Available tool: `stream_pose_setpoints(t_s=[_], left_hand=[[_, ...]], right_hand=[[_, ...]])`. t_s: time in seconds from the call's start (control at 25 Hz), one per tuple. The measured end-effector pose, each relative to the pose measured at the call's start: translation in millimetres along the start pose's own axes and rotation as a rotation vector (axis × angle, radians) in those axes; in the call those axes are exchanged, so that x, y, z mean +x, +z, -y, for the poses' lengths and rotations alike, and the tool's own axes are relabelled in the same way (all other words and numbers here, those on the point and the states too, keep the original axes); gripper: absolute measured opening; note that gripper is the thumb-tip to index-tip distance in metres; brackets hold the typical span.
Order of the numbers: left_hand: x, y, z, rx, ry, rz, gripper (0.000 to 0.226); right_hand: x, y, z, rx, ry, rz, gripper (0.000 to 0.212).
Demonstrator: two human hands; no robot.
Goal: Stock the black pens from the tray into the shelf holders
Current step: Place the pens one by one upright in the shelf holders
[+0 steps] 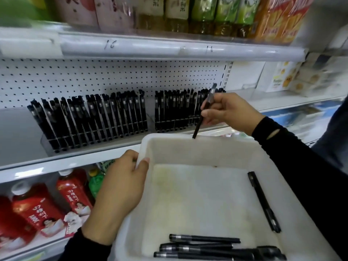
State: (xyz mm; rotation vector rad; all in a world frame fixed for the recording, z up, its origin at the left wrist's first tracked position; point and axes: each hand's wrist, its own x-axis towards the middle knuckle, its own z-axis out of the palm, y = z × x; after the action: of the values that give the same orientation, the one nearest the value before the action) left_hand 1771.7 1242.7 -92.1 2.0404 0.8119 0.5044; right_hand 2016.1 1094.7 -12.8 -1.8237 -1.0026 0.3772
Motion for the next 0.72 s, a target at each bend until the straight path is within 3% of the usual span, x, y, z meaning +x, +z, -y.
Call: stream_pose_setpoints(t_s=[0.16,0.32,0.44,0.72], left_hand=[[2.0,-1.0,0.0,0.006,-0.031,0.007,0.021],[1.7,-1.7,0.6,0.001,-0.021,-0.001,0.021],[1.9,-1.5,1.6,-0.003,-0.018,0.005,0.020],[4.5,0.5,2.6,-0.017,-0.029,0.014,0.019]], right_hand=[[44.3,3.9,-20.1,0.028,0.075,-0.193,0.004],[75.8,12.4,-49.3,-0.392,0.039,-0.381,0.008],[87.0,16.4,-59.9,-0.627,0.006,-0.389,0.014],[102.8,26.8,-57.9,-0.728,0.049,-0.306,0.018]])
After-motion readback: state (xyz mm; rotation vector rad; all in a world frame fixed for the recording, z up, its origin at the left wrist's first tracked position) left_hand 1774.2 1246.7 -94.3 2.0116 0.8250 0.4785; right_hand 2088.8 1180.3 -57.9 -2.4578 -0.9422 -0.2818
